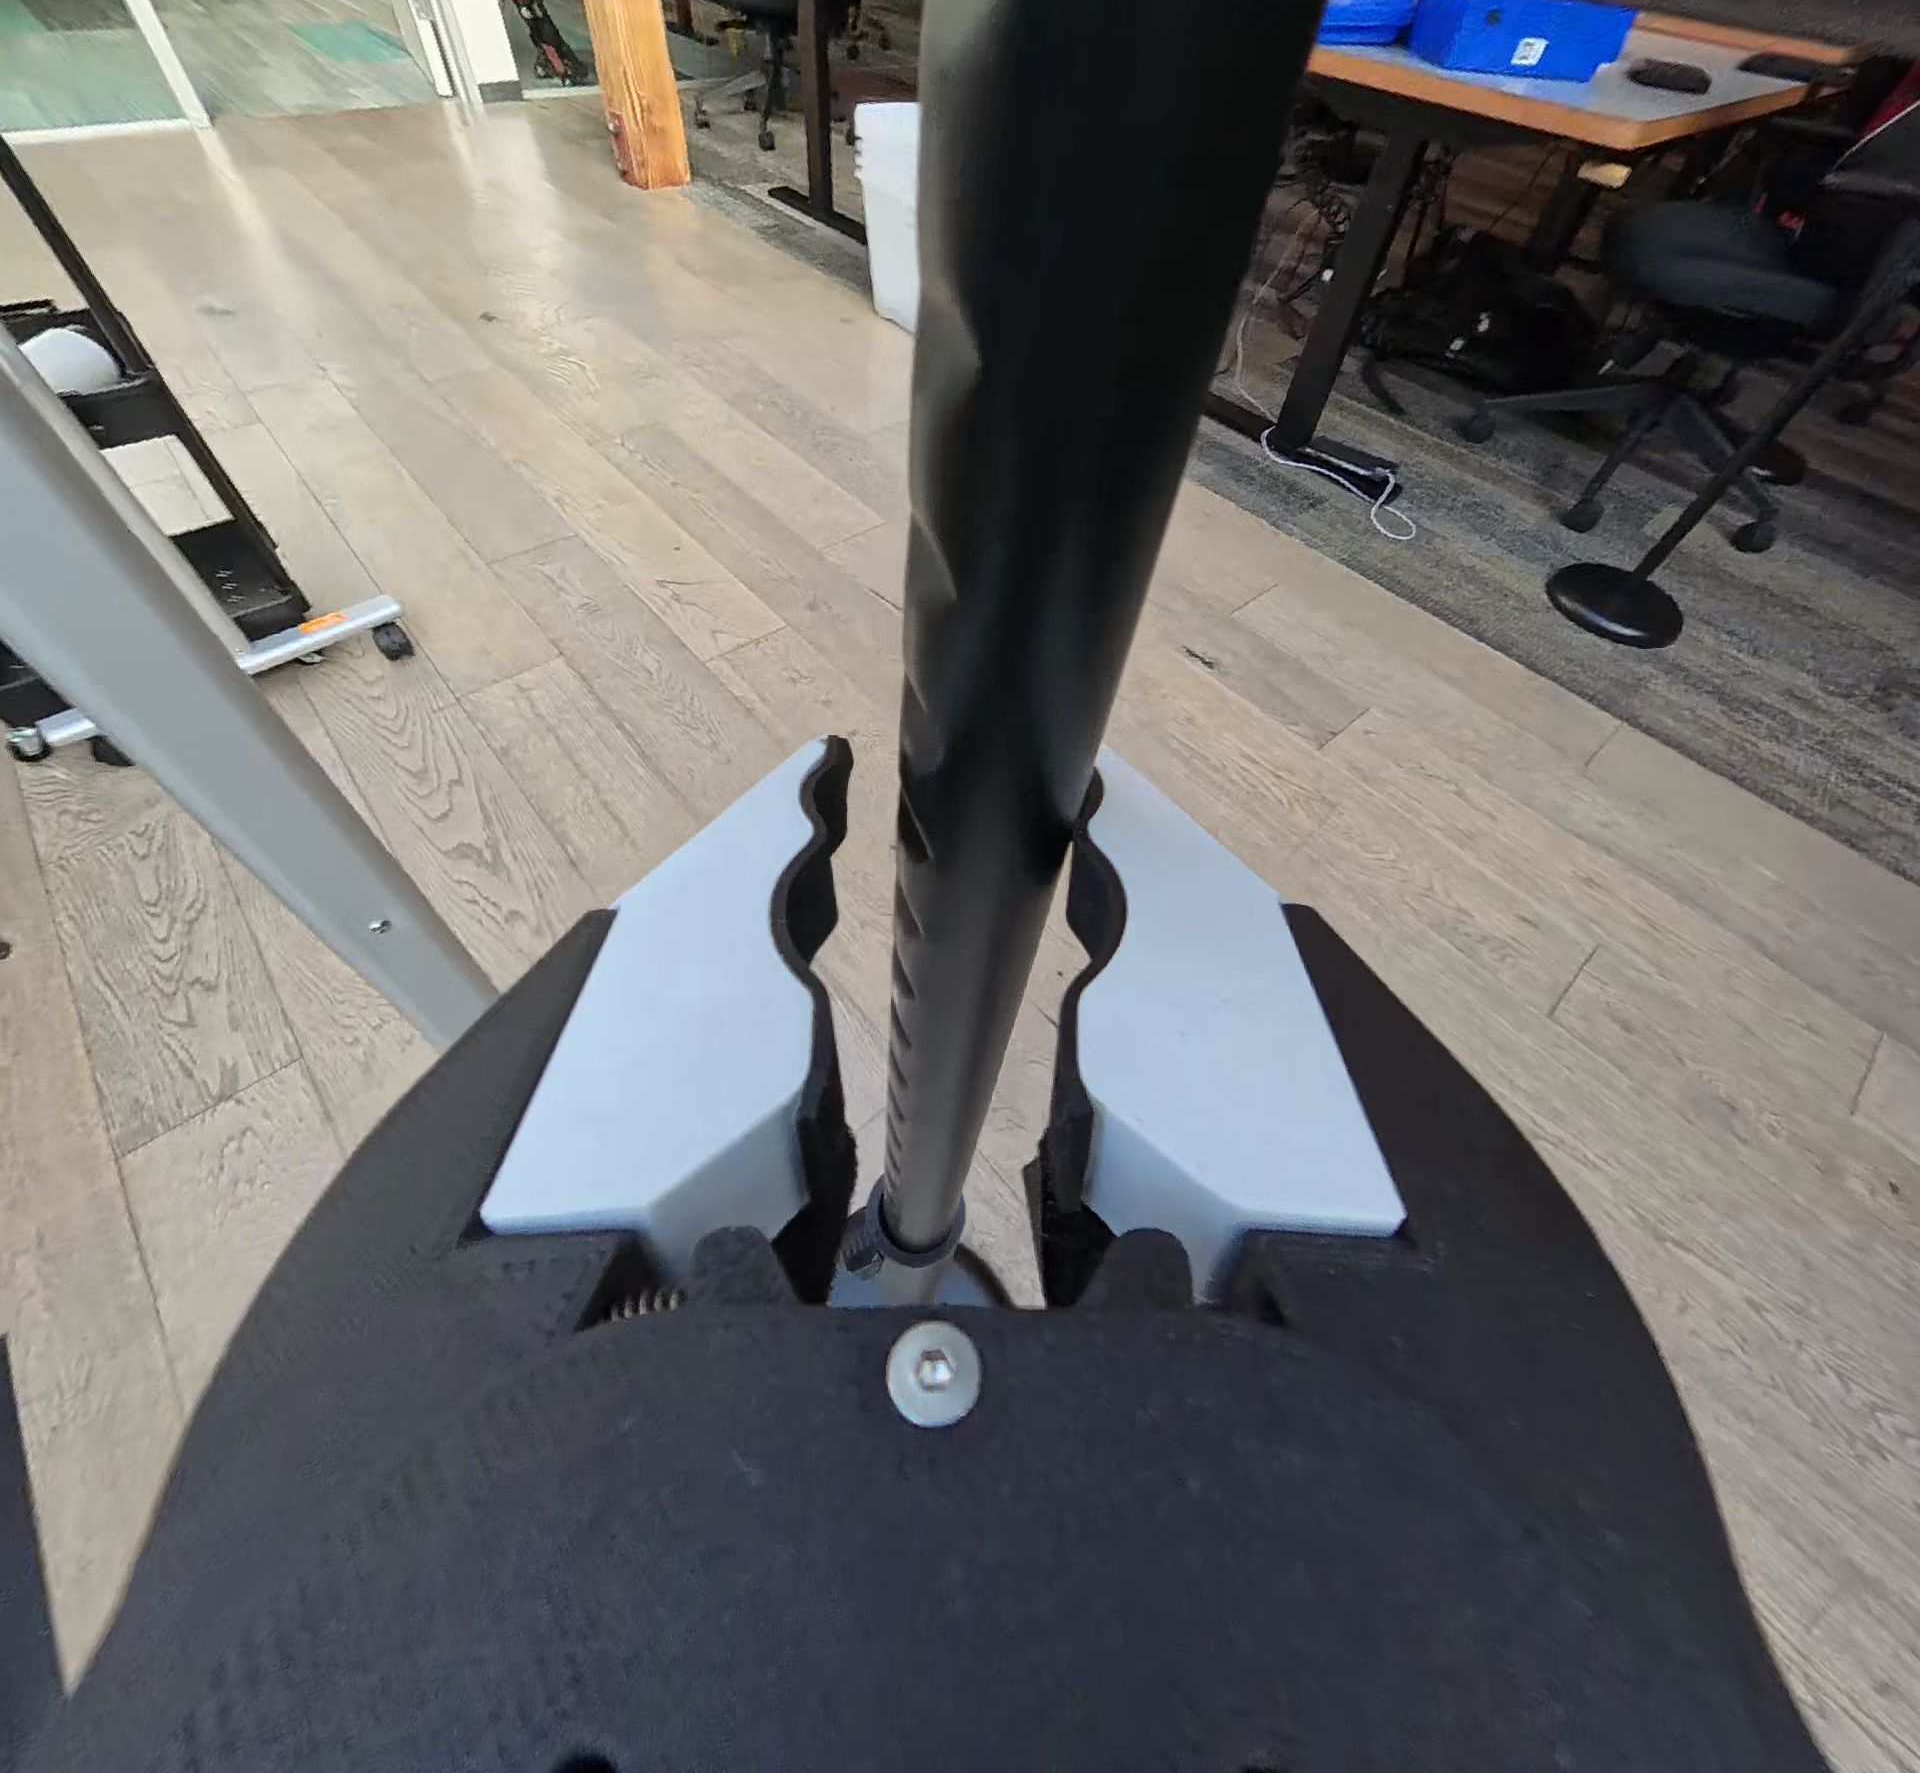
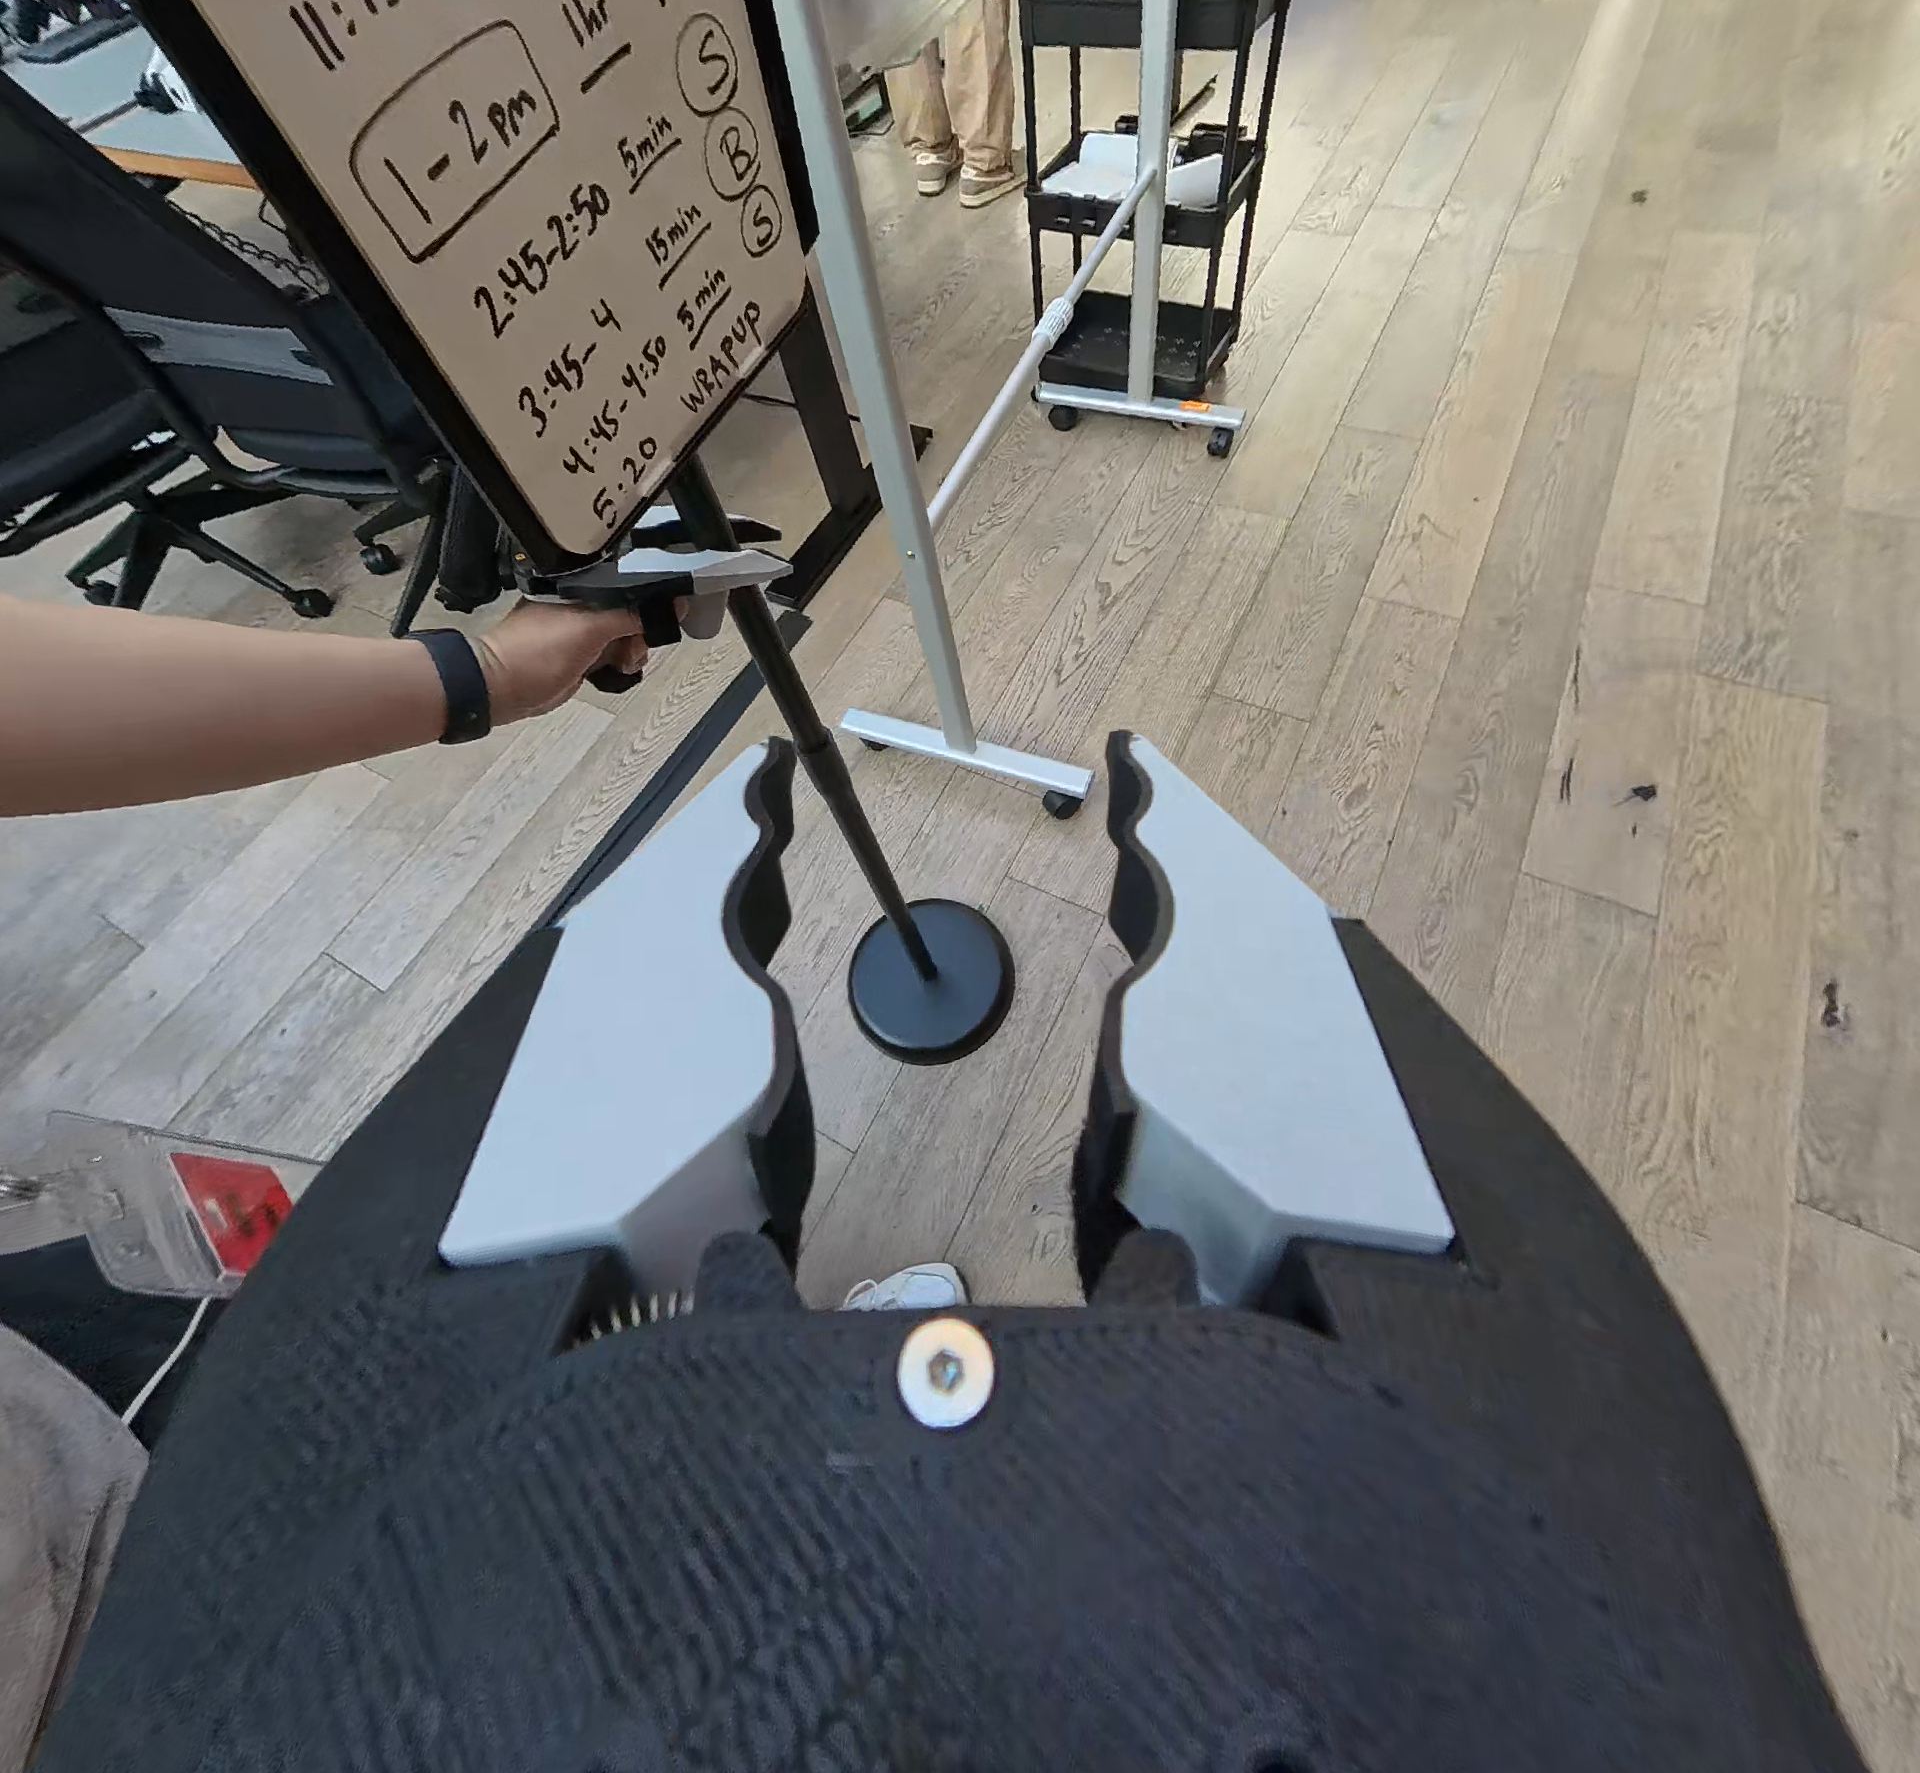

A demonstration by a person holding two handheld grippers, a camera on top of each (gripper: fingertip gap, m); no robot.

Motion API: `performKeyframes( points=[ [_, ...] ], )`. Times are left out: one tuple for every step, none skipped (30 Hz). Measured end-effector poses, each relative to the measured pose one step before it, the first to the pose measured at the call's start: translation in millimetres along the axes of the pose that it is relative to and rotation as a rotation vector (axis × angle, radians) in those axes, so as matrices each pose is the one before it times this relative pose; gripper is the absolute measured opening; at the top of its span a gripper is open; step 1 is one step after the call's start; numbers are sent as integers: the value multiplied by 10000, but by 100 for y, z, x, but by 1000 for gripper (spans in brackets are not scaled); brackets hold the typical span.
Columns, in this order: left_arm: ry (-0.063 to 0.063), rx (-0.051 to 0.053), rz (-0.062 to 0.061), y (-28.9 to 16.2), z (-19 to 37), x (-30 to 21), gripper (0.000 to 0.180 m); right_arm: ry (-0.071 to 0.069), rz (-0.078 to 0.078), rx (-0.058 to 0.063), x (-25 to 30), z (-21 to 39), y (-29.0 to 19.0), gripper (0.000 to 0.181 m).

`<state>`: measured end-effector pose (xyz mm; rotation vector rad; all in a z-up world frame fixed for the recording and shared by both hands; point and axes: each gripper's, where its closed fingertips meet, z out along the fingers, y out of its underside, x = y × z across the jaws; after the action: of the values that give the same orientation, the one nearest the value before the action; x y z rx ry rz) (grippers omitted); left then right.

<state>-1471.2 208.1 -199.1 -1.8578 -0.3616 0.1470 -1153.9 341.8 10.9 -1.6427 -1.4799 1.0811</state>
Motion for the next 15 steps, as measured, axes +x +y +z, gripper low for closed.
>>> performKeyframes(
  points=[
    [327, -138, -17, 291, 247, 395, 35, -5, 208, -29, 79, 580, 191, 62],
    [283, -59, 7, 203, 125, 276, 27, -24, 205, -8, -84, 477, 127, 62],
    [204, 24, -77, 47, 16, 116, 27, -69, 181, -33, -288, 526, 147, 62],
    [193, -15, -85, 31, -3, 101, 27, -85, 118, -78, -450, 551, 270, 62],
    [141, -46, 43, 27, 3, 57, 27, -36, 59, -124, -547, 538, 378, 62],
    [150, -45, 138, 29, 13, 55, 27, 7, 32, -141, -615, 448, 444, 62],
    [238, -36, 85, -28, 59, 146, 27, 11, 67, -135, -645, 507, 592, 62],
    [297, -34, 23, -46, 123, 159, 28, 25, 153, -111, -663, 526, 608, 62],
    [277, -30, 79, -43, 139, 118, 28, -3, 222, -65, -661, 530, 564, 62],
    [211, 7, 140, -69, 111, 103, 29, -17, 263, -32, -681, 735, 570, 62],
    [173, 49, 87, -121, 143, 63, 29, -5, 262, -25, -662, 392, 445, 62],
    [199, 78, 9, -190, 211, 57, 30, 9, 191, -36, -606, 361, 436, 62],
    [244, 63, -29, -165, 271, 114, 30, 56, 109, -68, -518, 337, 433, 62],
    [387, 14, 19, -52, 267, 369, 34, 84, 72, -60, -443, 287, 369, 62],
    [462, 58, 97, -57, 181, 548, 35, 88, 77, -27, -414, 242, 267, 62]
  ],
)
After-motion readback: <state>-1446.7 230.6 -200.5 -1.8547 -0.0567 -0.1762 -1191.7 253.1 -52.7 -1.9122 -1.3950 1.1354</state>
